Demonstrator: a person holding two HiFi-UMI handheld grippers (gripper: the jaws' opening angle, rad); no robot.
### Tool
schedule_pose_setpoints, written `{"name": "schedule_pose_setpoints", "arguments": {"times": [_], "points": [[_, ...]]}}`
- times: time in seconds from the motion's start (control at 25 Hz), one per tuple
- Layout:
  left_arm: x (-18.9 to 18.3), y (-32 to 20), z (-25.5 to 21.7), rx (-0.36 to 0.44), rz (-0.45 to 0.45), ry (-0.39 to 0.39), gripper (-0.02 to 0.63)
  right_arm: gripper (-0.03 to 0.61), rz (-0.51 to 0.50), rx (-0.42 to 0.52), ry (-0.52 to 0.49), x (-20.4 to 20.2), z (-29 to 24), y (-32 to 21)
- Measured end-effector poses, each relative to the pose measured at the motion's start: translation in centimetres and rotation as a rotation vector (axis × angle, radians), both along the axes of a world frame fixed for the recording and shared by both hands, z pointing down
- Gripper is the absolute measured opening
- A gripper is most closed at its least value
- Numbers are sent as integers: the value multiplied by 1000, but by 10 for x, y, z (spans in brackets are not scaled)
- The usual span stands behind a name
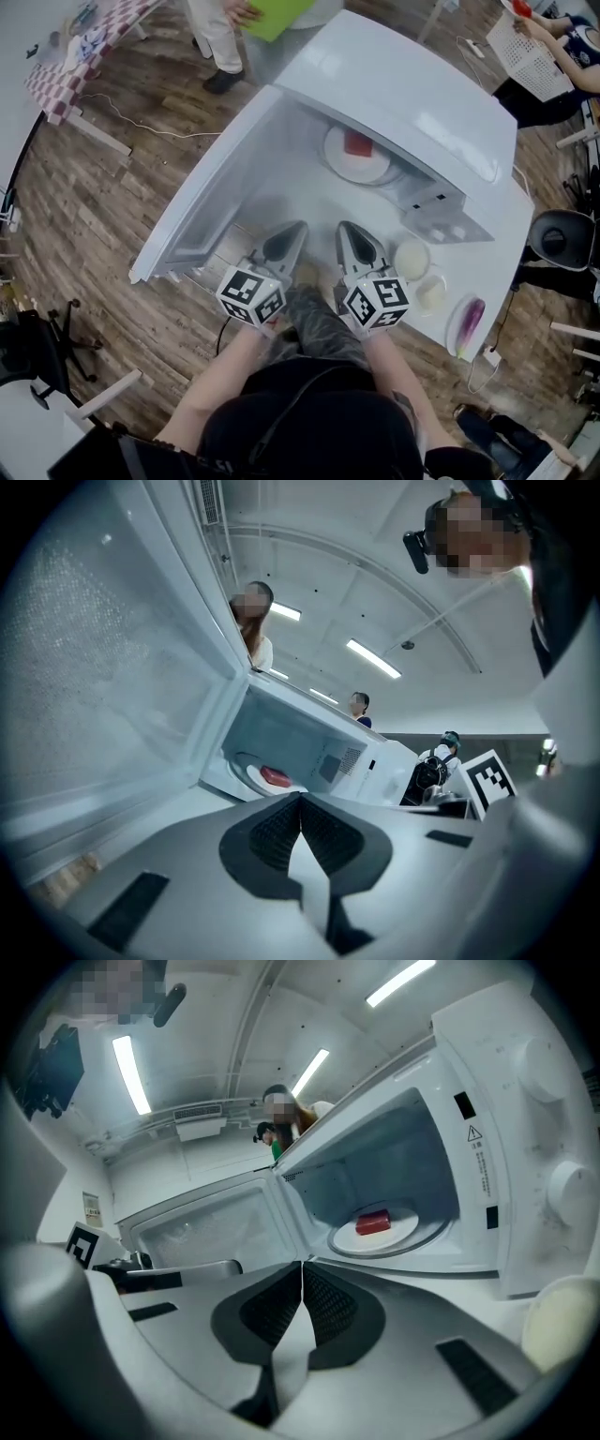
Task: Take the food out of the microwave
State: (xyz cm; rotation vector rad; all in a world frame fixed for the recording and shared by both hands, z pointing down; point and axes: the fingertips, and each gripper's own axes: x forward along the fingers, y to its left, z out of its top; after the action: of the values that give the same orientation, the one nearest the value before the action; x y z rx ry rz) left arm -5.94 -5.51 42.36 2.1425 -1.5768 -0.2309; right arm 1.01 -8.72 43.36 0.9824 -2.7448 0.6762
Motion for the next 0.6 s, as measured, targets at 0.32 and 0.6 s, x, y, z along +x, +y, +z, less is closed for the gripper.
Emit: {"name": "schedule_pose_setpoints", "arguments": {"times": [0.32, 0.6], "points": [[3, -42, 2, -21, 37, 6, 11, 20, 70, -15, 32, 7, 2, -43], [15, -73, 12, -45, 57, 8, 11, 21, 155, -36, 75, 27, 13, -77]]}}
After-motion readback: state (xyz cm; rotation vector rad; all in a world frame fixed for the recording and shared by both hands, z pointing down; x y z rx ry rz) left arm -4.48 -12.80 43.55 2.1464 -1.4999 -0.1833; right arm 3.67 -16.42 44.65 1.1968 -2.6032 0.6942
